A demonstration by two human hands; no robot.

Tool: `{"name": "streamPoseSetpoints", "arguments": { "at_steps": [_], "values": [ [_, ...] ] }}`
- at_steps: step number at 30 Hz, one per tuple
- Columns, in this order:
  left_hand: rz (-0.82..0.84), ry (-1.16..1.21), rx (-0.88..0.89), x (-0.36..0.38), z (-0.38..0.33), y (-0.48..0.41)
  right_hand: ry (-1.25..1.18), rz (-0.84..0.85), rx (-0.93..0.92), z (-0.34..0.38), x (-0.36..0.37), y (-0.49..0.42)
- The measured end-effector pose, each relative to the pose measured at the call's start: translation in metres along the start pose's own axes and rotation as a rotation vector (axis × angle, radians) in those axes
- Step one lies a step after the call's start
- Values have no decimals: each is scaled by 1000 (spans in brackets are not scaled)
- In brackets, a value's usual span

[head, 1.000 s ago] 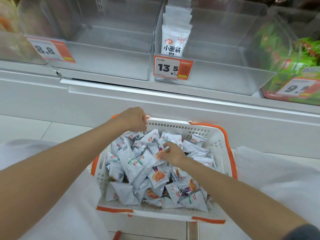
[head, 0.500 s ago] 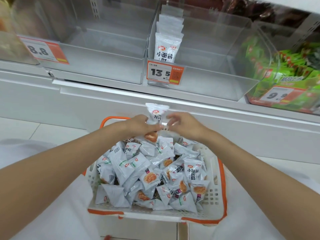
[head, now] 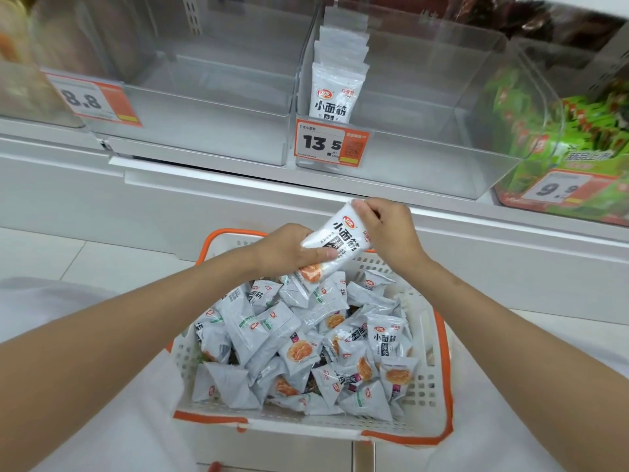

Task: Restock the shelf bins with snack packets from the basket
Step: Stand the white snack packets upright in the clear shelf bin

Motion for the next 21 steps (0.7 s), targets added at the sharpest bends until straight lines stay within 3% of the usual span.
{"name": "streamPoseSetpoints", "arguments": {
  "at_steps": [7,13,18,21],
  "values": [
    [-93,17,49,0,-2,-3,-22,-55,-69,5,-8,-4],
    [-84,-41,112,-3,-6,0,83,2,-149,26,-15,-4],
    [-223,151,196,-24,-34,1,-279,140,21,53,-39,-12],
    [-196,199,247,-41,-63,1,-324,123,25,68,-62,-23]
  ]
}}
Point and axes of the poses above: each hand's wrist, its own y-axis away from the middle knuckle, its own x-axis out of the palm, z = x × y, the point moved 5 cm from there along -y, towards the middle knuckle, and after that the axes turned 2 degrees about y, right-handed, at the moved point
